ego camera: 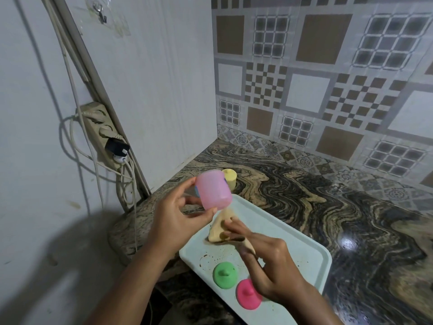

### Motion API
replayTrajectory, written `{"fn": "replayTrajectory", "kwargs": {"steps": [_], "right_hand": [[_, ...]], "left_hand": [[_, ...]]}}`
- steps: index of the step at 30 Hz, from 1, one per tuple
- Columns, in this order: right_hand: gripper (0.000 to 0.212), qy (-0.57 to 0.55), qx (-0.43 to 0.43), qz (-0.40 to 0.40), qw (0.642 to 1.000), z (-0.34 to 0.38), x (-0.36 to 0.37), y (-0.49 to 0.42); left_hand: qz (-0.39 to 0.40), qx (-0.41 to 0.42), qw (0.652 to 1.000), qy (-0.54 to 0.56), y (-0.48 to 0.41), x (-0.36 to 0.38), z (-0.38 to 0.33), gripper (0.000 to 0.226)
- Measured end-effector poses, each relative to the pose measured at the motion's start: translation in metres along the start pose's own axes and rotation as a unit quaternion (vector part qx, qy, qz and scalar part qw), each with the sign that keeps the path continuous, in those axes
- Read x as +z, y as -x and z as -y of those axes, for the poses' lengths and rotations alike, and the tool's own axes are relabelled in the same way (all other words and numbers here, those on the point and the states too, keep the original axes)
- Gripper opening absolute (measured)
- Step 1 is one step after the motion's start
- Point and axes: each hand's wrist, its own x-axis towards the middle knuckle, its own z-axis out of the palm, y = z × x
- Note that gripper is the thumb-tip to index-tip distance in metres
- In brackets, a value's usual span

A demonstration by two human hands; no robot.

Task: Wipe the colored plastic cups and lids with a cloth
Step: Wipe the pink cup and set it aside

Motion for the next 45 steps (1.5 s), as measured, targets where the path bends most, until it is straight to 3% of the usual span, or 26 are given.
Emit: {"fn": "replayTrajectory", "kwargs": {"steps": [3,7,10,14,17,22,26,29,35,40,42,45], "right_hand": [[0.033,-0.036,0.062,-0.023,0.997,-0.005,0.003,0.012],[0.033,-0.136,0.173,-0.148,0.964,-0.005,0.002,0.007],[0.035,-0.179,0.191,-0.22,0.94,0.0,-0.005,-0.011],[0.036,-0.145,0.161,-0.27,0.938,0.01,-0.016,-0.039],[0.034,-0.083,0.137,-0.254,0.954,0.013,-0.017,-0.058],[0.031,0.04,0.078,-0.109,0.99,0.017,-0.012,-0.066],[0.036,0.042,0.032,-0.063,0.997,0.012,-0.01,-0.055],[0.04,0.029,0.014,-0.049,0.998,0.01,-0.007,-0.038],[0.037,-0.001,0.013,-0.05,0.999,0.008,-0.007,-0.01],[0.035,-0.02,0.054,-0.048,0.997,0.002,-0.005,0.005],[0.034,-0.092,0.109,-0.096,0.985,0.005,-0.005,0.006],[0.044,-0.236,0.181,-0.207,0.932,0.01,-0.01,-0.004]], "left_hand": [[0.01,0.008,1.0,0.004,-0.003,-0.004,-0.002,0.078],[0.035,-0.002,0.999,0.018,-0.004,-0.005,0.001,0.084],[0.04,0.004,0.999,0.002,-0.002,-0.003,-0.001,0.082],[0.075,0.013,0.997,-0.013,-0.002,0.0,-0.003,0.079],[0.088,0.006,0.996,0.001,0.0,0.008,-0.004,0.078],[0.075,-0.01,0.997,0.035,0.002,0.018,-0.008,0.067],[0.09,0.001,0.996,0.026,0.001,0.014,-0.008,0.07],[0.05,0.012,0.998,0.032,-0.001,0.011,-0.007,0.074],[0.054,-0.005,0.995,0.078,-0.005,0.007,0.0,0.088],[0.048,0.003,0.995,0.083,-0.009,0.004,0.0,0.086],[0.051,0.003,0.995,0.081,-0.01,0.004,-0.001,0.087],[0.043,-0.004,0.996,0.082,-0.009,0.003,-0.002,0.082]]}}
